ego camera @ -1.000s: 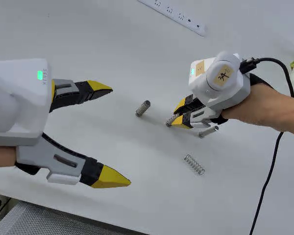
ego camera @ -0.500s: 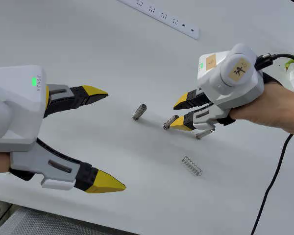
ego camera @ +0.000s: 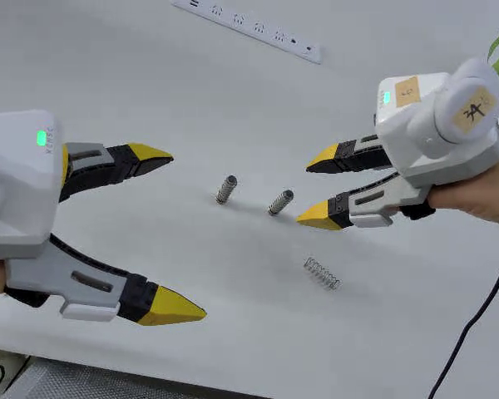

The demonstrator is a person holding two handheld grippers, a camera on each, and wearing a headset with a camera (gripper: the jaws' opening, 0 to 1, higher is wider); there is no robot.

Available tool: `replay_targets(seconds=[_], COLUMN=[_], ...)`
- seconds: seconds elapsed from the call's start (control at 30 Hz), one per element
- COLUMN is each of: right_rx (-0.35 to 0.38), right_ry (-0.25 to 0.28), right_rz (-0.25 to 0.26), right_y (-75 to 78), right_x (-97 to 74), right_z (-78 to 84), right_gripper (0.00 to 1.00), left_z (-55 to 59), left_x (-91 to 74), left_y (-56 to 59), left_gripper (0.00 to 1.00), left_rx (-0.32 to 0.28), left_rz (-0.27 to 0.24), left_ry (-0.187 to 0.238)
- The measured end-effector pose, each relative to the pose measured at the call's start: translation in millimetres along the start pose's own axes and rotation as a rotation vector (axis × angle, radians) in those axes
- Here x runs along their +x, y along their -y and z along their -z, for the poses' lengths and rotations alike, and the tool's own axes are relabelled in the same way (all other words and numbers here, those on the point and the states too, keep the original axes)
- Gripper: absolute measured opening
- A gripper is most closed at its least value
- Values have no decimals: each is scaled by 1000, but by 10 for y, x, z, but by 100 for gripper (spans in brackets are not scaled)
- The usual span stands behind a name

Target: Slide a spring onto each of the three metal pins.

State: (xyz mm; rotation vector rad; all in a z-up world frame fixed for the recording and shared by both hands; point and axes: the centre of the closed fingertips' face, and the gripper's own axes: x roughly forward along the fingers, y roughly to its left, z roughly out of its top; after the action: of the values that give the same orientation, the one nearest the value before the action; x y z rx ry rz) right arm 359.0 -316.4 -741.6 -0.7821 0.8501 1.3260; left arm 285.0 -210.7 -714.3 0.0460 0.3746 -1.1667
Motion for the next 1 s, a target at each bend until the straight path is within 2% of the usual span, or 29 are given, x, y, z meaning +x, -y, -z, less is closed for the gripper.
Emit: replay_targets(seconds=[0.2,0.27,0.5,0.6,0.73,0.87,0.93,1.0], right_rx=[54,75,156,186,250,280,295,315], right_ry=[69,95,167,195,262,291,313,326], right_rz=[31,47,100,123,162,185,200,210], right_y=[-151,-207,-275,-366,-463,-555,-588,-622], right_x=[-214,-297,-497,-579,-677,-742,-771,-788], right_z=[54,73,324,385,456,549,599,670], right_gripper=[49,50,57,59,64,67,69,70], left_z=[-53,-70,-132,-163,-196,-225,-235,-183], left_x=[61,93,208,256,344,455,524,587], left_y=[60,83,175,213,268,321,350,373], left_gripper=[99,99,99,97,97,94,93,91], left_rx=[24,36,82,97,121,142,157,208], left_rz=[22,30,64,74,94,119,133,147], left_ry=[-24,-36,-75,-89,-115,-140,-156,-214])
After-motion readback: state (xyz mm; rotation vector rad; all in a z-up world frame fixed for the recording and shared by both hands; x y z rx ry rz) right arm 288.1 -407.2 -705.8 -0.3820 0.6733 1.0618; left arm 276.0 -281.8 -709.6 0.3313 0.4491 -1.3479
